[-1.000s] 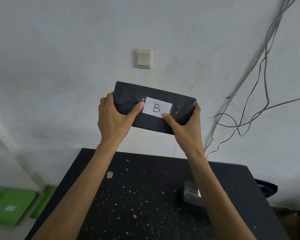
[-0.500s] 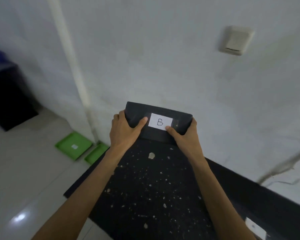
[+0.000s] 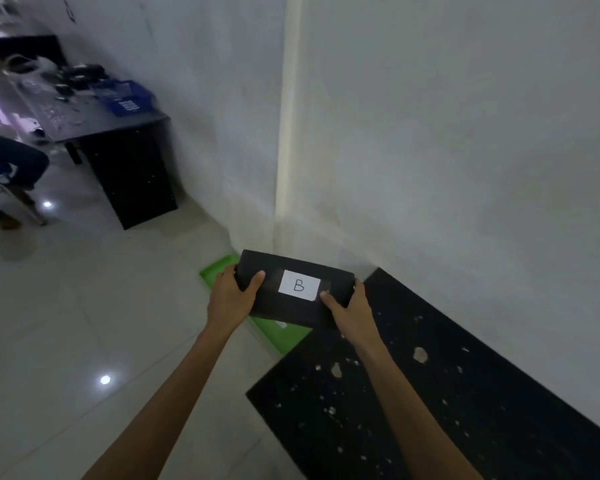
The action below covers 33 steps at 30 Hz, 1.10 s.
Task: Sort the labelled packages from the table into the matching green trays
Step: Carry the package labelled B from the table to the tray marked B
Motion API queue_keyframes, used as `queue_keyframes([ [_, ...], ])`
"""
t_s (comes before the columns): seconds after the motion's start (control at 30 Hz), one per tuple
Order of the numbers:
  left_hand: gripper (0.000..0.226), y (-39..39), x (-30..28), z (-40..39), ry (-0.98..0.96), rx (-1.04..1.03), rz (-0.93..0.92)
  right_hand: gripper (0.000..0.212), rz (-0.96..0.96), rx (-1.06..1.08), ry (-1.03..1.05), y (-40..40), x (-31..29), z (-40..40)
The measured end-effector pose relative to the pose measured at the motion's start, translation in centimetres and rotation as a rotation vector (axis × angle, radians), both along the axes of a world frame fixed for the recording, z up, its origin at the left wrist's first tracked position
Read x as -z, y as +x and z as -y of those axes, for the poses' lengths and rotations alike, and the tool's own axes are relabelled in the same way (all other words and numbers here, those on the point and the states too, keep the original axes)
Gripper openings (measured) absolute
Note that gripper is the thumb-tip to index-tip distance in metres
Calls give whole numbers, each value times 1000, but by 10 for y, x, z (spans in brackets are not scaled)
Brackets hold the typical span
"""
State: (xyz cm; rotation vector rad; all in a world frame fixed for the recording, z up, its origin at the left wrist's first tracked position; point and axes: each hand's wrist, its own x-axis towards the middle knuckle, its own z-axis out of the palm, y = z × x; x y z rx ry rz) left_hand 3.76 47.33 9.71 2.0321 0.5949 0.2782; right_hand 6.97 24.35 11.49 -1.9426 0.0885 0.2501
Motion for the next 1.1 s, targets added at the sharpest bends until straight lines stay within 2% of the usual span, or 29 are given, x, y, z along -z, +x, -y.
queue_keyframes([
  [0.23, 58, 0, 29, -121, 50, 0, -148, 74, -144, 23, -10, 0, 34, -128],
  [0.5, 55, 37, 78, -210, -28, -78, -228, 64, -195, 31, -45, 42, 83, -233],
  [0.77, 54, 142, 122, -309, -57, -44, -310, 74, -303, 110, -35, 144, 144, -336],
  [0.93, 51, 218, 138, -368, -38, 55, -367, 65, -409, 167, -27, 209, 165, -393],
  [1.1, 51, 298, 158, -416, 4, 127, -403, 59, -412, 216, -92, 274, 185, -438],
])
